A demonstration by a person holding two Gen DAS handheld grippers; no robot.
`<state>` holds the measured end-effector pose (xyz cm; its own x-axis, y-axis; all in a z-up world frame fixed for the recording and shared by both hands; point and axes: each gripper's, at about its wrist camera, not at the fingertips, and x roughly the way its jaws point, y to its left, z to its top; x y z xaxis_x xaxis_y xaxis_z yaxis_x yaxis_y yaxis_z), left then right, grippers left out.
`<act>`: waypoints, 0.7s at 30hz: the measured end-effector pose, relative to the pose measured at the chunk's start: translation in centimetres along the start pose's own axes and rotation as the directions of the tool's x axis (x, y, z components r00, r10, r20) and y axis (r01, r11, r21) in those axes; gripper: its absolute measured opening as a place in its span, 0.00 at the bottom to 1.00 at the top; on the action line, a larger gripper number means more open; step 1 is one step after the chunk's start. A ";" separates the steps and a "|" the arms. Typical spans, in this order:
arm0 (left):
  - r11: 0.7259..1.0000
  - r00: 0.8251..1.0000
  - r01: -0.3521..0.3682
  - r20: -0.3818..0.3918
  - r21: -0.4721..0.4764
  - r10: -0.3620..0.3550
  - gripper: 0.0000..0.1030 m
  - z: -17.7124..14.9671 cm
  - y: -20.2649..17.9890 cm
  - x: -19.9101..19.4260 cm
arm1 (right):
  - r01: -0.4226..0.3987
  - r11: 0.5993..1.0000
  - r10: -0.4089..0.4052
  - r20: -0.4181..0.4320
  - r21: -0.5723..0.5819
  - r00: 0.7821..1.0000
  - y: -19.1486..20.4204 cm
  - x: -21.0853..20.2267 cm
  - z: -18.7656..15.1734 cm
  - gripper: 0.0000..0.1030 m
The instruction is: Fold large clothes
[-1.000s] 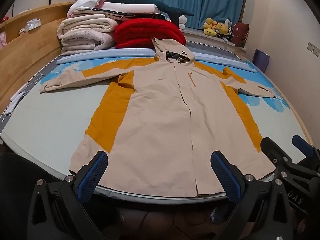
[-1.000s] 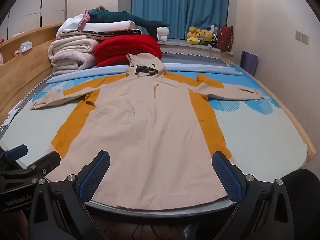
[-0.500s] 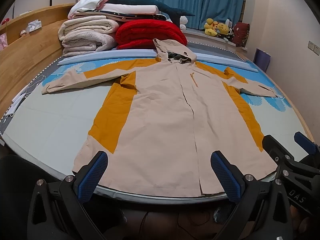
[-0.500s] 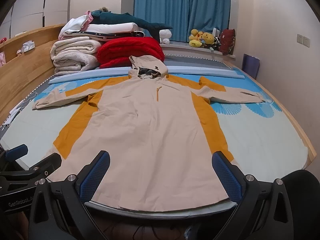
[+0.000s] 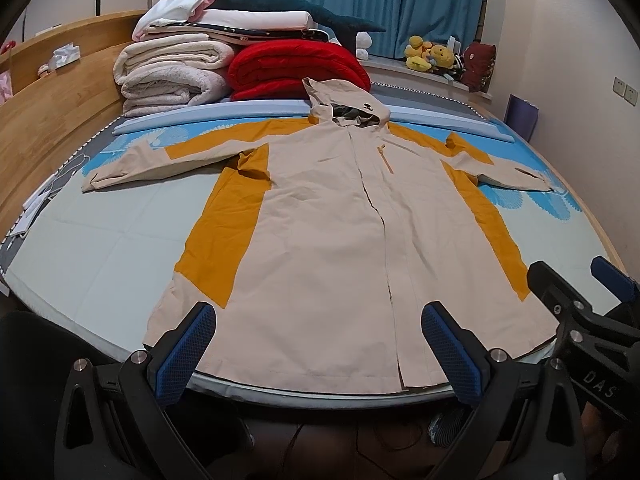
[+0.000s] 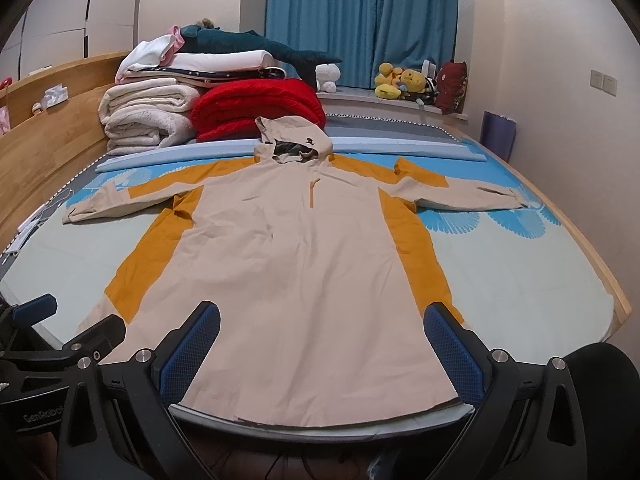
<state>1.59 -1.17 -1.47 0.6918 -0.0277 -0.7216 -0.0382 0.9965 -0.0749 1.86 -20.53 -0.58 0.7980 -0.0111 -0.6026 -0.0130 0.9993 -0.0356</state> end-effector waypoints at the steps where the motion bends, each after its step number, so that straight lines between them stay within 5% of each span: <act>1: 1.000 1.000 0.001 0.001 0.003 -0.001 0.99 0.0 -0.1 0.0 | 0.000 1.000 0.000 0.000 -0.001 1.000 0.0 -0.1 0.0 0.98; 21: 1.000 1.000 0.008 -0.005 0.002 -0.008 0.99 -0.2 -0.2 0.2 | 0.012 1.000 -0.012 0.008 -0.023 1.000 0.3 0.1 -0.2 0.98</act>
<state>1.59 -1.38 -1.74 0.6886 -0.0361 -0.7243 -0.0309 0.9964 -0.0790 1.82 -20.26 -0.84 0.8029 -0.0223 -0.5957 -0.0177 0.9980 -0.0612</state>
